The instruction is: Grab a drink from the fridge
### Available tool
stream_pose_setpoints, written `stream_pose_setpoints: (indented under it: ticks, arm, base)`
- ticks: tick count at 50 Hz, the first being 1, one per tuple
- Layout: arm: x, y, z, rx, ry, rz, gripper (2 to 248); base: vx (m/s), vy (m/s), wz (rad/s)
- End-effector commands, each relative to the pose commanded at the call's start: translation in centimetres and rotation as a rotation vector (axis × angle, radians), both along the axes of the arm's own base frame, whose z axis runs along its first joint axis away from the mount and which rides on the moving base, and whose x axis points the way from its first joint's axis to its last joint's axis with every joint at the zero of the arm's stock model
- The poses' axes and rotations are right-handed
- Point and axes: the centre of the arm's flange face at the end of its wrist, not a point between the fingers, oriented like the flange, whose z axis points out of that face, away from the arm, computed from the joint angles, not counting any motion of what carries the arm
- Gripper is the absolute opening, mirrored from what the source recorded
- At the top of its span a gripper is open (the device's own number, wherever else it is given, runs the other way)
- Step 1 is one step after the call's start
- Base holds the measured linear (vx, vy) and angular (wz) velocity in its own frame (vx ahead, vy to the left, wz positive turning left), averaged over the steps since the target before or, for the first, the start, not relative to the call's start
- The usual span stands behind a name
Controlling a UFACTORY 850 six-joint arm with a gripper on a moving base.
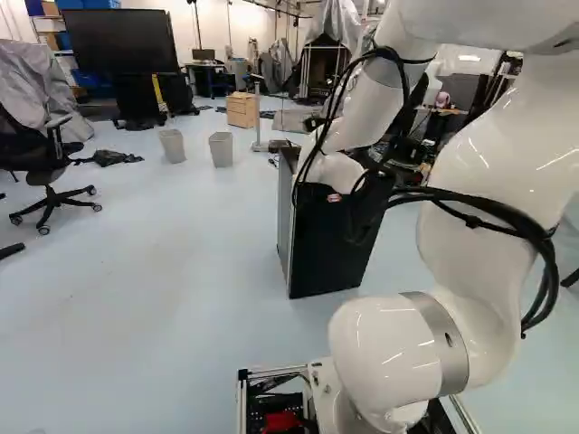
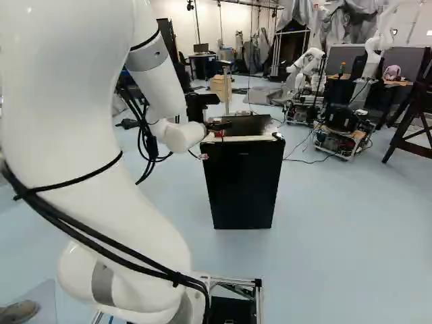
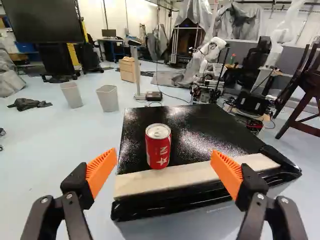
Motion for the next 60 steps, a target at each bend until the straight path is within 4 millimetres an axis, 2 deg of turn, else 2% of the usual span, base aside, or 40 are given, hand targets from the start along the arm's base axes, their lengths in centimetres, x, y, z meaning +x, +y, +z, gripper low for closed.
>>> stream_pose_setpoints:
  ticks: [9, 30, 60]
  arm:
    - [1.4, 0.1, -0.2, -0.001, -0.005, 0.003, 247]
    - [5.1, 0.2, -2.3, -0.003, 0.009, 0.003, 247]
    - [9.6, 0.1, -3.4, -0.006, -0.014, 0.002, 247]
  base:
    - [0.000, 0.000, 0.000]
    - [0.000, 0.000, 0.000]
    - [0.000, 0.000, 0.000]
